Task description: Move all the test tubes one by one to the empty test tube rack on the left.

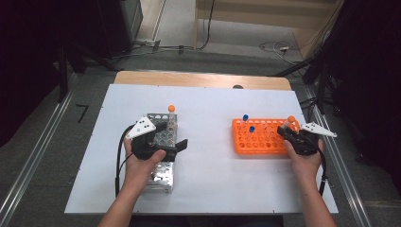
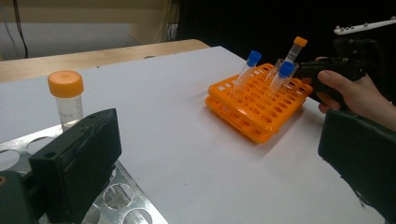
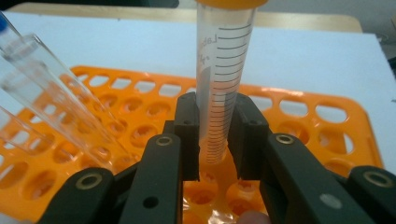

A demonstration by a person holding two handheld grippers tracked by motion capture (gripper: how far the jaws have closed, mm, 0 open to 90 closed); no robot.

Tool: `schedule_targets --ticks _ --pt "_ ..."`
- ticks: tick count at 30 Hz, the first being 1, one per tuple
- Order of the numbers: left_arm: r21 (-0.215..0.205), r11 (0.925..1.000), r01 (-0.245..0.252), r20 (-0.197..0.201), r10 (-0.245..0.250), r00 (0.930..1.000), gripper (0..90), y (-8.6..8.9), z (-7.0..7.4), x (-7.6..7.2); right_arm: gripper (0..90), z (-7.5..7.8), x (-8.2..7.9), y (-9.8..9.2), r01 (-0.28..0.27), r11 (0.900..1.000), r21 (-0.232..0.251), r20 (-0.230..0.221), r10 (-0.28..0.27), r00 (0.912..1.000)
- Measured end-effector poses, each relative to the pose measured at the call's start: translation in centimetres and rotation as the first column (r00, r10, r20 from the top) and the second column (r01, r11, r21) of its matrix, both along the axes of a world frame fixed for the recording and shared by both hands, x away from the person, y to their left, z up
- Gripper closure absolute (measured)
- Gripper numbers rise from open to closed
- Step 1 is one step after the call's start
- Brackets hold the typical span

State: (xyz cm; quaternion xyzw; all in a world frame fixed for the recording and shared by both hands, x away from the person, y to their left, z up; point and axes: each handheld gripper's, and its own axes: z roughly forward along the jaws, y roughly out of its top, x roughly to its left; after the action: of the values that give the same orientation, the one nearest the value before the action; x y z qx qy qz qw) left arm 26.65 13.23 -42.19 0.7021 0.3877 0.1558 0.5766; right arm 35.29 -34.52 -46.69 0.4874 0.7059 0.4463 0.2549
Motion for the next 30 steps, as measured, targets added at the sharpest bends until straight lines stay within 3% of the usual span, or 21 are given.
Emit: schedule_targets --ticks 6,10,19,30 --pt "0.002 1.0 0.002 0.001 -0.002 1.0 0.0 0.0 0.0 0.0 72.6 1.5 -0.6 -0.3 -0.04 0.999 0.025 0.022 0.039 0.999" --pt "0.004 1.0 0.001 0.004 -0.001 1.0 0.0 0.0 0.1 -0.1 72.6 2.6 -1.2 0.1 -0.084 0.996 0.004 0.036 0.083 0.9959" --pt "0.005 1.0 0.005 0.006 -0.005 1.0 0.0 0.0 0.3 -0.2 72.6 4.3 -2.1 0.4 -0.099 0.995 0.001 0.03 0.099 0.9946" --pt "0.007 0.9997 0.024 0.008 -0.024 0.9997 0.0 -0.3 0.4 -0.3 72.6 5.3 -3.8 1.1 -0.164 0.986 0.011 0.013 0.164 0.9865"
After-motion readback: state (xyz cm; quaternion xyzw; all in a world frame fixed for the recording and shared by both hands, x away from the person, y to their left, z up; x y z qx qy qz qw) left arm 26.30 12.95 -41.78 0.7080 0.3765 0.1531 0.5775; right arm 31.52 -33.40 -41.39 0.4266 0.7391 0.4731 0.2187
